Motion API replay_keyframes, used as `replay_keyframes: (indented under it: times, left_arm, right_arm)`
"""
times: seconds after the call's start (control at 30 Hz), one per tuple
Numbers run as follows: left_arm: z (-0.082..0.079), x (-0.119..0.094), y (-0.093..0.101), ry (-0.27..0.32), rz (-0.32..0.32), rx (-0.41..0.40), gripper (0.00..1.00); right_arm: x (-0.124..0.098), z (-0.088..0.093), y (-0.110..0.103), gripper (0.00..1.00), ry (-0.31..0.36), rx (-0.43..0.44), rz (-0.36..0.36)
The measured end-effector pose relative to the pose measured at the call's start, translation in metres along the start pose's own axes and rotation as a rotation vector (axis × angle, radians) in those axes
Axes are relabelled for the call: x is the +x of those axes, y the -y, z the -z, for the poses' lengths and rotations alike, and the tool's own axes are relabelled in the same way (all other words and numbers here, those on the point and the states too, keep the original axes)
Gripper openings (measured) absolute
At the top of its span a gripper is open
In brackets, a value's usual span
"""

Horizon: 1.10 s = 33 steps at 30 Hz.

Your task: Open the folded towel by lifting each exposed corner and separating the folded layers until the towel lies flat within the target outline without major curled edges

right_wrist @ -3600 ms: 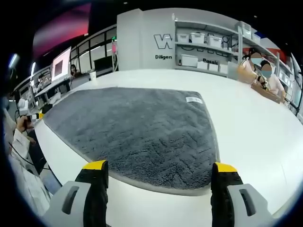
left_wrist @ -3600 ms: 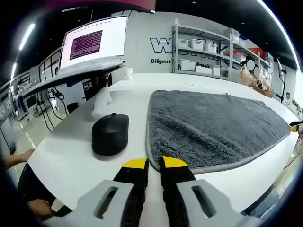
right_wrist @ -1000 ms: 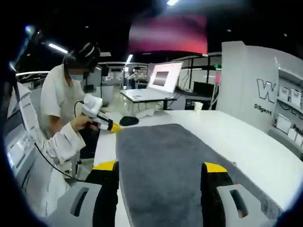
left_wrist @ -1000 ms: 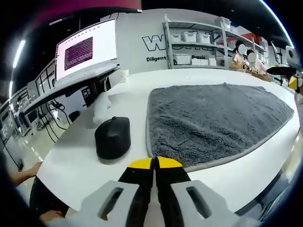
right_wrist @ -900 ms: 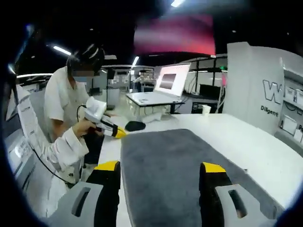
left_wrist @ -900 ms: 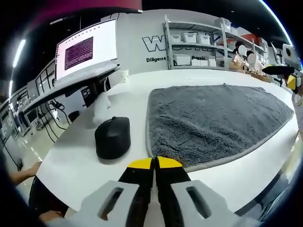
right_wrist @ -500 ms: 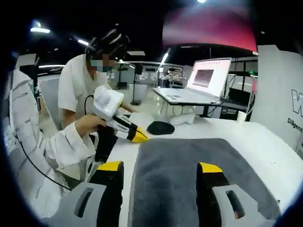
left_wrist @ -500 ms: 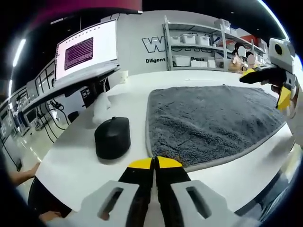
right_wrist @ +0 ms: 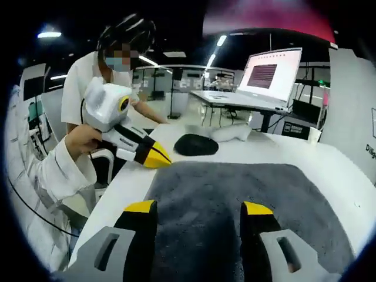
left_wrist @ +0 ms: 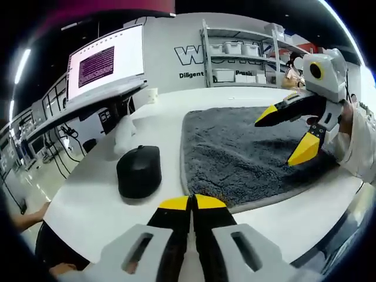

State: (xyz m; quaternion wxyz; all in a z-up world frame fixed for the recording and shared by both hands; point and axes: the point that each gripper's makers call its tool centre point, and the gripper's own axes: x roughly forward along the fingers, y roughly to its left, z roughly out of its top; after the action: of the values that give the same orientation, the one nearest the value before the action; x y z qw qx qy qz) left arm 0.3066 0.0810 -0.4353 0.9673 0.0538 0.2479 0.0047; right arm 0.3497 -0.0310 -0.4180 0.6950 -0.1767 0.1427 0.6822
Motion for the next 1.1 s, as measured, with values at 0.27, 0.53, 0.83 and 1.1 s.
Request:
replay_keyframes:
  times: [0.27,0.53,0.83,1.1]
  left_arm:
    - [-0.001,0.001,0.001,-0.008,0.0,-0.004,0.01]
    - [-0.001,0.003,0.001,-0.022,0.011,0.001,0.01]
    - [0.001,0.002,0.0,-0.038,0.013,0.014,0.01]
    - [0.001,0.002,-0.001,-0.051,0.011,0.026,0.01]
  right_arm:
    - [0.004,0.025,0.004,0.54,-0.037,0.055,-0.011]
    - [-0.001,0.027,0.001,0.53,-0.032,0.039,-0.03]
    - [-0.005,0.03,0.004,0.51,-0.018,0.04,-0.035]
    - [-0.004,0.029,0.003,0.51,-0.012,0.039,-0.042]
